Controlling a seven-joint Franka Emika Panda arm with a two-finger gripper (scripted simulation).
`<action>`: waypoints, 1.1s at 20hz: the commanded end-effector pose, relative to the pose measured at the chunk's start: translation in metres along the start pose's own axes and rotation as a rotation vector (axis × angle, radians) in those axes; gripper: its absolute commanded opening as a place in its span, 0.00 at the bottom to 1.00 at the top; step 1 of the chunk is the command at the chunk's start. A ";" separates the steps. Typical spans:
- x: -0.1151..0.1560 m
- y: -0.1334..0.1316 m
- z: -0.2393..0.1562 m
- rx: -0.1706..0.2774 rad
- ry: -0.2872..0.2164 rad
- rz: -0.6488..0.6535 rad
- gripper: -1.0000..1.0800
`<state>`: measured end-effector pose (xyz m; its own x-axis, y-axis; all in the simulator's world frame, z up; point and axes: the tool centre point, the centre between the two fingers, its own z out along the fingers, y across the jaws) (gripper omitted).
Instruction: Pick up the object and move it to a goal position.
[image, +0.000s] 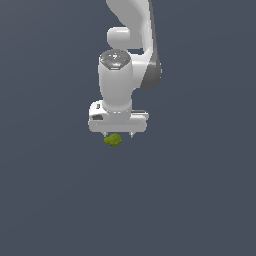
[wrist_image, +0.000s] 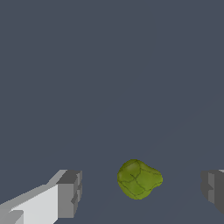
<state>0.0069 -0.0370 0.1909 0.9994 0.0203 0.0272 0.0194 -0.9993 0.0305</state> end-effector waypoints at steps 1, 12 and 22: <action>0.000 -0.001 0.000 0.000 -0.001 -0.001 0.96; -0.005 0.003 0.007 0.001 -0.003 -0.058 0.96; -0.019 0.012 0.026 0.005 -0.008 -0.233 0.96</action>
<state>-0.0082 -0.0483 0.1684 0.9758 0.2182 0.0141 0.2177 -0.9755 0.0308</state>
